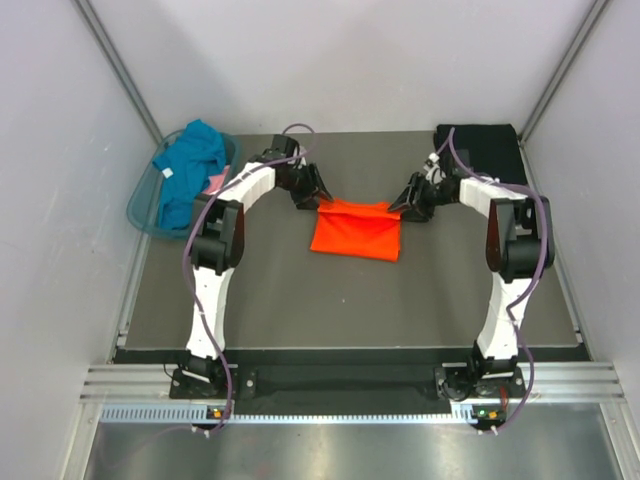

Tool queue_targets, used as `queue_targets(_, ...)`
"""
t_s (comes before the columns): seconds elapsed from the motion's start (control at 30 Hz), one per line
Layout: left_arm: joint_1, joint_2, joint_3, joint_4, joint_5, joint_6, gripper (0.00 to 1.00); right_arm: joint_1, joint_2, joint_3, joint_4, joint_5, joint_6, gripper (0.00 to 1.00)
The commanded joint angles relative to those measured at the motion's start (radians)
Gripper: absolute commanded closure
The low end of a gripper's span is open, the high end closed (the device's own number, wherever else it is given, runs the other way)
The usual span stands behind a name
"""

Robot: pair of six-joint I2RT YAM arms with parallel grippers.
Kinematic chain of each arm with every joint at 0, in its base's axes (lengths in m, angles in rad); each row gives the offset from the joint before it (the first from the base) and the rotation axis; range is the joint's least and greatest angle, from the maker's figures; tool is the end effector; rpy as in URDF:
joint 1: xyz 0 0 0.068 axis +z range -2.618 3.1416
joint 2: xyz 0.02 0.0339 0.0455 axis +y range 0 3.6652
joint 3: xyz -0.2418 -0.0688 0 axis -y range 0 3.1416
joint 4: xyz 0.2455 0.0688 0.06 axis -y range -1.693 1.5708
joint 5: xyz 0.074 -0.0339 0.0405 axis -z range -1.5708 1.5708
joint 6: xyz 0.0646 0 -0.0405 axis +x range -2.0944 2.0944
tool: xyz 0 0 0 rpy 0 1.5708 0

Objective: Fold and stack the t-shirts
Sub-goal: Fold the tshirt

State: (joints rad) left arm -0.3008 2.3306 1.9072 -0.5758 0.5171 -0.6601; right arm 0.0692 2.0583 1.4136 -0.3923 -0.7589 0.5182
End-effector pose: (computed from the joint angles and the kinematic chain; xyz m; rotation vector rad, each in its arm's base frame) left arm 0.4733 -0.1803 0.1332 -0.2758 2.6916 -0.9990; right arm 0.4230 0.0739 0.1235 0.3026 2.5996 1.1990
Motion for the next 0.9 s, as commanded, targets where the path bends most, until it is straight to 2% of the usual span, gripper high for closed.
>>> queue_targets(0.0, 0.011, -0.089, 0.044, 0.047, 0.003, 0.013, 0.45, -0.017, -0.055, 0.067, -0.037, 0.007, -0.019, 0.49)
queue_targets(0.03, 0.011, -0.102, 0.041, 0.042, -0.005, 0.02, 0.45, -0.016, -0.081, 0.067, -0.084, 0.013, -0.032, 0.45)
queue_targets(0.2, 0.009, -0.19, -0.032, 0.004, -0.029, 0.056, 0.45, -0.012, -0.173, 0.05, -0.184, 0.079, -0.133, 0.39)
queue_targets(0.3, 0.002, -0.249, -0.095, -0.009, -0.045, 0.083, 0.5, 0.003, -0.216, 0.033, -0.215, 0.102, -0.164, 0.39)
queue_targets(0.33, -0.001, -0.266, -0.111, -0.015, -0.048, 0.091, 0.56, 0.009, -0.231, 0.025, -0.218, 0.102, -0.171, 0.4)
queue_targets(0.4, -0.02, -0.315, -0.16, -0.019, -0.063, 0.114, 0.61, 0.035, -0.25, -0.005, -0.204, 0.108, -0.178, 0.41)
queue_targets(0.5, -0.052, -0.336, -0.198, -0.012, -0.048, 0.134, 0.71, 0.073, -0.241, -0.034, -0.172, 0.112, -0.166, 0.51)
queue_targets(0.53, -0.069, -0.327, -0.2, 0.0, -0.026, 0.134, 0.73, 0.083, -0.234, -0.038, -0.16, 0.109, -0.156, 0.66)
queue_targets(0.57, -0.078, -0.3, -0.191, 0.002, 0.024, 0.12, 0.8, 0.095, -0.227, -0.039, -0.149, 0.11, -0.146, 0.75)
queue_targets(0.63, -0.118, -0.269, -0.174, 0.011, 0.043, 0.106, 0.81, 0.135, -0.21, -0.033, -0.12, 0.122, -0.118, 0.86)
queue_targets(0.73, -0.165, -0.203, -0.131, 0.005, 0.057, 0.114, 0.84, 0.181, -0.182, -0.022, -0.088, 0.145, -0.078, 0.93)
queue_targets(0.87, -0.181, -0.13, -0.106, 0.022, 0.049, 0.126, 0.84, 0.21, -0.147, -0.005, -0.074, 0.182, -0.06, 0.94)
